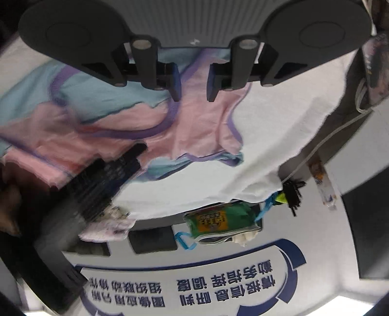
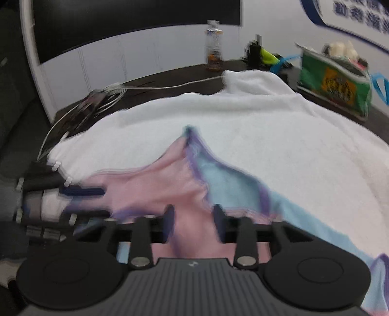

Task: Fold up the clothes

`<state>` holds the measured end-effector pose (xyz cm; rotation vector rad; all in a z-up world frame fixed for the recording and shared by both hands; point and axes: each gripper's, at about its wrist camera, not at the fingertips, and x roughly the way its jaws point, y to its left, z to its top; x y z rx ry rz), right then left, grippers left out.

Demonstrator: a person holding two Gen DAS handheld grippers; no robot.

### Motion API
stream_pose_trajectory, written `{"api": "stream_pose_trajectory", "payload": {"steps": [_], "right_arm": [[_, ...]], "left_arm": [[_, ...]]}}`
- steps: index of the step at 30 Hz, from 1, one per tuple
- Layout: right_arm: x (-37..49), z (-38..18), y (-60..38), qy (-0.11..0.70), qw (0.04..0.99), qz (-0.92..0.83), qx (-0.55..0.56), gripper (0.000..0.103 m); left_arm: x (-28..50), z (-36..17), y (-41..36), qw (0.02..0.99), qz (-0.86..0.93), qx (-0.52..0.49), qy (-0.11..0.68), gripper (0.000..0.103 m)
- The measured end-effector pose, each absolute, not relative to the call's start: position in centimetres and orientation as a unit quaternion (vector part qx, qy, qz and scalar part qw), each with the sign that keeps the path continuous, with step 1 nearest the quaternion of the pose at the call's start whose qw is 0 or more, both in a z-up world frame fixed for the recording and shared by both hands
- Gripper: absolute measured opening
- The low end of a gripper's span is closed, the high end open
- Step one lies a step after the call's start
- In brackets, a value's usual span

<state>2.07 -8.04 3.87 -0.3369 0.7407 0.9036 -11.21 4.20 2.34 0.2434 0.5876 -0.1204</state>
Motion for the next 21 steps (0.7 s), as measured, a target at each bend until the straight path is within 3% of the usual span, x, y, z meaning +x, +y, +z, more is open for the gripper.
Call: {"api": "stream_pose_trajectory", "payload": {"steps": [3, 4, 5, 6, 8, 12, 14, 18, 21], "right_arm": [[-0.7, 2.4, -8.3, 0.338, 0.826, 0.404, -0.199, 0.040], [-1.1, 2.0, -8.4, 0.339, 0.830, 0.399, -0.189, 0.036], [-1.3, 1.6, -8.5, 0.340, 0.835, 0.395, -0.179, 0.022], [-1.3, 1.2, -8.6, 0.345, 0.837, 0.391, -0.164, 0.020], [-1.8, 1.2, -8.8, 0.337, 0.851, 0.373, -0.154, 0.003], [-3.5, 3.3, -10.1, 0.316, 0.866, 0.365, -0.132, 0.003], [-4.2, 4.4, -11.2, 0.308, 0.869, 0.369, -0.117, 0.003], [-5.0, 5.1, -12.2, 0.315, 0.865, 0.373, -0.112, 0.003], [-5.0, 4.8, -12.0, 0.318, 0.864, 0.371, -0.121, 0.009]], "left_arm": [[-11.2, 2.5, 4.3, 0.948, -0.077, 0.110, 0.288, 0.022], [-11.2, 2.4, 4.0, 0.947, -0.077, 0.114, 0.290, 0.022], [-11.0, 2.2, 3.9, 0.946, -0.073, 0.118, 0.291, 0.022], [-11.0, 2.0, 3.8, 0.946, -0.069, 0.121, 0.293, 0.022], [-11.1, 1.8, 3.6, 0.944, -0.068, 0.126, 0.297, 0.022], [-11.4, 1.5, 4.0, 0.943, -0.061, 0.137, 0.296, 0.020], [-11.6, 1.5, 4.3, 0.944, -0.063, 0.137, 0.295, 0.004], [-12.4, 2.8, 5.0, 0.953, -0.067, 0.112, 0.273, 0.004], [-12.9, 3.0, 4.7, 0.952, -0.081, 0.112, 0.272, 0.004]]}}
